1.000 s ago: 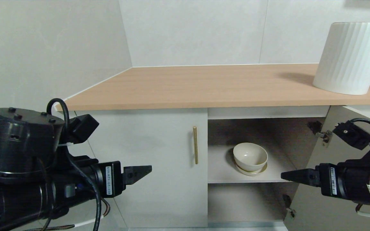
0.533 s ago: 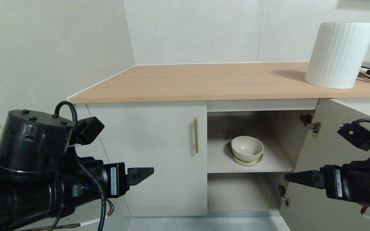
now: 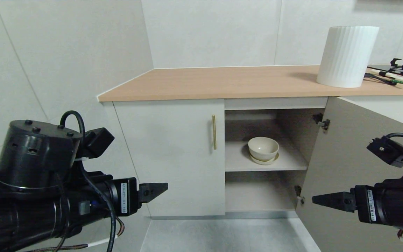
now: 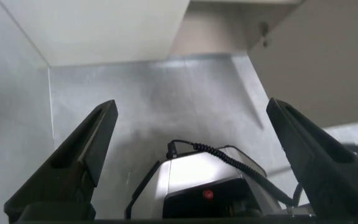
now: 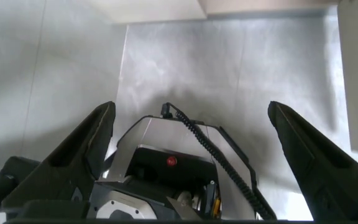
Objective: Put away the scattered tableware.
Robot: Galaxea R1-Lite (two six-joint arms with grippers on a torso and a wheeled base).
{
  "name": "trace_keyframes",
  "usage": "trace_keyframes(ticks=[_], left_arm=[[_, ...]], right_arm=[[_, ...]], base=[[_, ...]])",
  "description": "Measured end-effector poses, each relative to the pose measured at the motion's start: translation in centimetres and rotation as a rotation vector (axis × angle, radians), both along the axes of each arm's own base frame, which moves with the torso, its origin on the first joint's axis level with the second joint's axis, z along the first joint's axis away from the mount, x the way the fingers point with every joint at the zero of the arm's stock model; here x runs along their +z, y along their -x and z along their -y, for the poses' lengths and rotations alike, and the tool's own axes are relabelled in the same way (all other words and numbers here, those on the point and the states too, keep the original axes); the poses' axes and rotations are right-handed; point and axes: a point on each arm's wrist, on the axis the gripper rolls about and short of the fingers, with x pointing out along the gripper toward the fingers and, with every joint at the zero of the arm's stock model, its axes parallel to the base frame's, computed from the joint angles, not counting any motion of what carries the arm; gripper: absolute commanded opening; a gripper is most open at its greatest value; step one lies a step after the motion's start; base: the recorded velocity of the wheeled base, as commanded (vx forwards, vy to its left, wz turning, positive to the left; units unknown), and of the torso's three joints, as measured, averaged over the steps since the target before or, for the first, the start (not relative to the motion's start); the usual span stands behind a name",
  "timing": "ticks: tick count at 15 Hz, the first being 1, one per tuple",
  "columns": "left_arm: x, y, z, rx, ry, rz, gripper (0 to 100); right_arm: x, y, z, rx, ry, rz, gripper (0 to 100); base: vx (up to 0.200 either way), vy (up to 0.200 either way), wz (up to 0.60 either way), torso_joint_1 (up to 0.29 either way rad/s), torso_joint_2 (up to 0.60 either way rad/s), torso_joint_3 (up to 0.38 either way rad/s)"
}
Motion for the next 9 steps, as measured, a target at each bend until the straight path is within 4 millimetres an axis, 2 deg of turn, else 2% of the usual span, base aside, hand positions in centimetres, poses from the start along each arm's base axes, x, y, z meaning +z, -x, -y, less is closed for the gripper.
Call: trace_keyframes(ticks=[2, 9], left_arm=[[0.01, 0.00, 0.01, -0.001, -0.001, 0.000, 100], [-0.01, 0.02, -0.02, -0.002, -0.002, 0.000, 100]], right_arm=[[-0.04, 0.02, 0.06, -0.011, 0.016, -0.002, 100], [0.26, 0.15, 0.25, -0.037, 0.061, 0.006, 100]], base=[[-0.200, 0.000, 0.00, 0.000, 0.00, 0.007], [0.000, 0.000, 0.00, 0.000, 0.00, 0.000]])
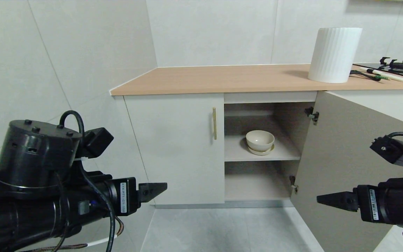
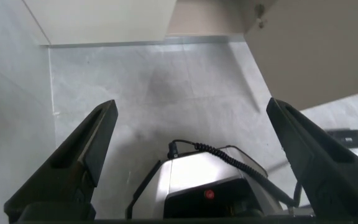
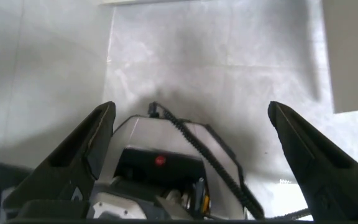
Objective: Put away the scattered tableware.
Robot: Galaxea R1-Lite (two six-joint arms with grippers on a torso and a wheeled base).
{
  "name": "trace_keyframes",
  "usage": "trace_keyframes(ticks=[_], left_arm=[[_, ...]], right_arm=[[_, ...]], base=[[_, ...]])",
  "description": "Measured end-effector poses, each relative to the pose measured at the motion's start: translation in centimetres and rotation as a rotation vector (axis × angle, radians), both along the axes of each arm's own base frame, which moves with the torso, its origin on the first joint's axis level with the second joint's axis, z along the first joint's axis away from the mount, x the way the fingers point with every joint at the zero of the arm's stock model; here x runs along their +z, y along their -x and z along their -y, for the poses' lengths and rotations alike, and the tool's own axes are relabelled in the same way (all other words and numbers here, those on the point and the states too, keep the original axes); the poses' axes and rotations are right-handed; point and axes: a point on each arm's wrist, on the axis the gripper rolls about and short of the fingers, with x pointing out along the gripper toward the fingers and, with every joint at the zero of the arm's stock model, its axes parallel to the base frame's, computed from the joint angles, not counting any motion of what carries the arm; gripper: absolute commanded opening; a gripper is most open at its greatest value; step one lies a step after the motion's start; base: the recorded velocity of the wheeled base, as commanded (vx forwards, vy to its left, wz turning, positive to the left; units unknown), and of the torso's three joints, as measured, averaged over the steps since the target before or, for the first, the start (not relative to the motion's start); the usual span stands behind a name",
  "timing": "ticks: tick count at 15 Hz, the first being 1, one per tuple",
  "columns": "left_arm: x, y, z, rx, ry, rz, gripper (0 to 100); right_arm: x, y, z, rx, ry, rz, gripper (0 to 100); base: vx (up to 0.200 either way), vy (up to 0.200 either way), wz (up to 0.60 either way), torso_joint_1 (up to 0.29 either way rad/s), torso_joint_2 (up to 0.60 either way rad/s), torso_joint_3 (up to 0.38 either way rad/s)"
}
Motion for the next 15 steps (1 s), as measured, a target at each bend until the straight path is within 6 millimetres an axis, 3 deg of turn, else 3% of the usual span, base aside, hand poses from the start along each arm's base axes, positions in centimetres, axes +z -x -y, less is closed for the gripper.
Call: trace_keyframes(ticks=[5, 15], left_arm=[[0.0, 0.0, 0.0, -0.002, -0.001, 0.002, 100], [-0.1, 0.0, 0.0, -0.002, -0.006, 0.001, 100]], right_arm=[[0.3, 0.4, 0.2, 0.003, 0.020, 0.009, 100], [1.0, 1.7, 1.1, 0.008, 0.111, -0.020, 100]], base=[[0.000, 0.000, 0.00, 0.000, 0.00, 0.000], [0.000, -0.200, 0.00, 0.005, 0.00, 0.003]])
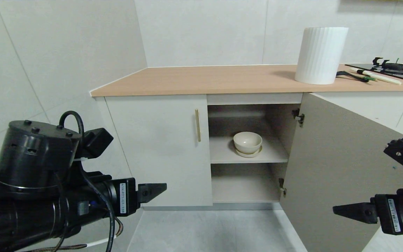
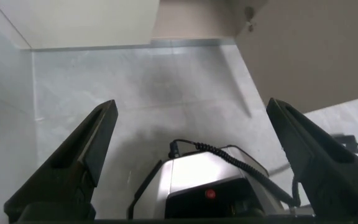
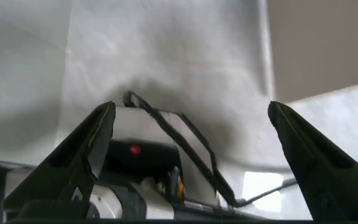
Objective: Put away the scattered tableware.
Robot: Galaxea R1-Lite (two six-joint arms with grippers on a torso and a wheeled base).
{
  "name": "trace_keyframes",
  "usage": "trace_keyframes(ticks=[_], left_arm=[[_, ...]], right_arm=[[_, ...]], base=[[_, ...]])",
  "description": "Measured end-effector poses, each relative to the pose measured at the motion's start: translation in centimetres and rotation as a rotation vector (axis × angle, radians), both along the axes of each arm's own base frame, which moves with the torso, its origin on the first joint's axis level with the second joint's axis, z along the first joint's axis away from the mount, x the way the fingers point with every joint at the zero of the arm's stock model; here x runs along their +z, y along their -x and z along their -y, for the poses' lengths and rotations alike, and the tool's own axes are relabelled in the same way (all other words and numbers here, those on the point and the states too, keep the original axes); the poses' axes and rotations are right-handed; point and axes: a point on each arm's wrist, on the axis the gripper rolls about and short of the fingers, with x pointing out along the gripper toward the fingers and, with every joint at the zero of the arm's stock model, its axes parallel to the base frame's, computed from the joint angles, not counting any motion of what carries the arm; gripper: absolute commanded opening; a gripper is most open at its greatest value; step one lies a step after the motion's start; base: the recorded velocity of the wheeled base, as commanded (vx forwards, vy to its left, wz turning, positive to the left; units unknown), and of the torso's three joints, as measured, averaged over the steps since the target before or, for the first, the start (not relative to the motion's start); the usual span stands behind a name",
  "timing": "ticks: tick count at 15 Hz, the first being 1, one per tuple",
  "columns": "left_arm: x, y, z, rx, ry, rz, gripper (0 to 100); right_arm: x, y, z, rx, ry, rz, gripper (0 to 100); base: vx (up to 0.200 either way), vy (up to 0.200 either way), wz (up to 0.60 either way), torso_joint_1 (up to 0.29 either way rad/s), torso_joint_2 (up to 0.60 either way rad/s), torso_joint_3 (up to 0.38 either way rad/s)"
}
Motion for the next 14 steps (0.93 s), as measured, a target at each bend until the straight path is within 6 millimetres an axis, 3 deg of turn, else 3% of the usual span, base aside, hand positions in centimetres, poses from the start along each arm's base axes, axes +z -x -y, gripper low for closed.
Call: trace_keyframes(ticks=[4, 7, 14], left_arm=[[0.0, 0.0, 0.0, -0.001, 0.001, 0.001, 100], [0.0, 0.0, 0.0, -0.002, 0.003, 0.001, 100], [0.0, 0.0, 0.0, -0.001, 0.003, -0.003, 100]], right_arm=[[0.9, 0.9, 0.7, -0.029, 0.059, -0.051, 100], [1.0, 0.4, 1.7, -0.086, 0.129, -0.033, 100], [1.7, -0.8, 6.8, -0.294, 0.268, -0.040, 100]], base=[[0.000, -0.200, 0.00, 0.002, 0.00, 0.004], [0.000, 0.000, 0.00, 0.000, 0.00, 0.000], [0.000, 0.000, 0.00, 0.000, 0.00, 0.000]])
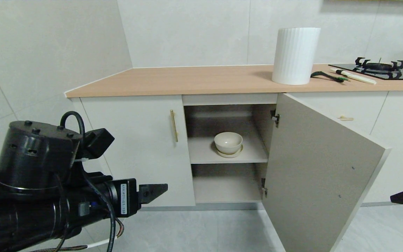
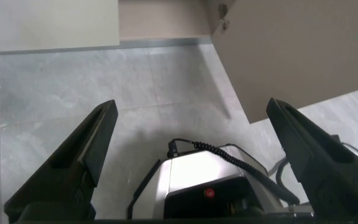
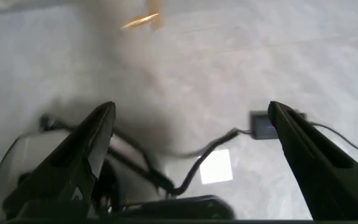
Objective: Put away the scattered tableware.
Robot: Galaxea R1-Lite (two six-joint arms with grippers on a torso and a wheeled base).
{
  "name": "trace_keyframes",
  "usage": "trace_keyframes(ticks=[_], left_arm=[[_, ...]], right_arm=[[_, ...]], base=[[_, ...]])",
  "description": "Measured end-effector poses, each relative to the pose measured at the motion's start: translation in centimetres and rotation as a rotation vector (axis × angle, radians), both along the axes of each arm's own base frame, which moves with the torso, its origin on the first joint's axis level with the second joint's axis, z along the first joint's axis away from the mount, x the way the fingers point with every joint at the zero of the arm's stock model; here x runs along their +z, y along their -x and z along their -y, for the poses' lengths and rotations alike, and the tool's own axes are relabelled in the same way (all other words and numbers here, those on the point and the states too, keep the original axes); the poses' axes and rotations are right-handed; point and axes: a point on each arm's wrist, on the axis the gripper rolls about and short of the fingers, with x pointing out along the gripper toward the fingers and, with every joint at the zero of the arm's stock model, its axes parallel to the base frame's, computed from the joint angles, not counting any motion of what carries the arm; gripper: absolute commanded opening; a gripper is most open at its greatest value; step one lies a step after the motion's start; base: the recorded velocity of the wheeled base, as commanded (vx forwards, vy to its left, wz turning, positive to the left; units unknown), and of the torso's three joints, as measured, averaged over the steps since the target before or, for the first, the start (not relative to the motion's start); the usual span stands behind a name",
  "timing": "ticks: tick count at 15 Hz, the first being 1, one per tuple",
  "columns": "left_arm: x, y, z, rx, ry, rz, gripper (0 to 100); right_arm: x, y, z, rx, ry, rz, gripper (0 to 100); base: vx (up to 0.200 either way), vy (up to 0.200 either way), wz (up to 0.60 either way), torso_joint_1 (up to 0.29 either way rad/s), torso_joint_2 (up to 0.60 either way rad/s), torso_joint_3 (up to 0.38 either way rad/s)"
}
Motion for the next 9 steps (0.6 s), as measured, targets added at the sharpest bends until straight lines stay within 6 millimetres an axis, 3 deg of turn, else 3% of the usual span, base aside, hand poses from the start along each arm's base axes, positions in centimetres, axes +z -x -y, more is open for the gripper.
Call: trace_keyframes(ticks=[4, 9], left_arm=[[0.0, 0.0, 0.0, 0.001, 0.000, -0.001, 100], [0.0, -0.1, 0.0, 0.001, 0.004, 0.000, 100]], right_arm=[[0.4, -2.4, 3.3, -0.156, 0.028, 0.105, 100], [-1.8, -6.3, 4.9, -0.253, -0.016, 0.136, 100]], base=[[0.000, 0.000, 0.00, 0.000, 0.00, 0.000], [0.000, 0.000, 0.00, 0.000, 0.00, 0.000]])
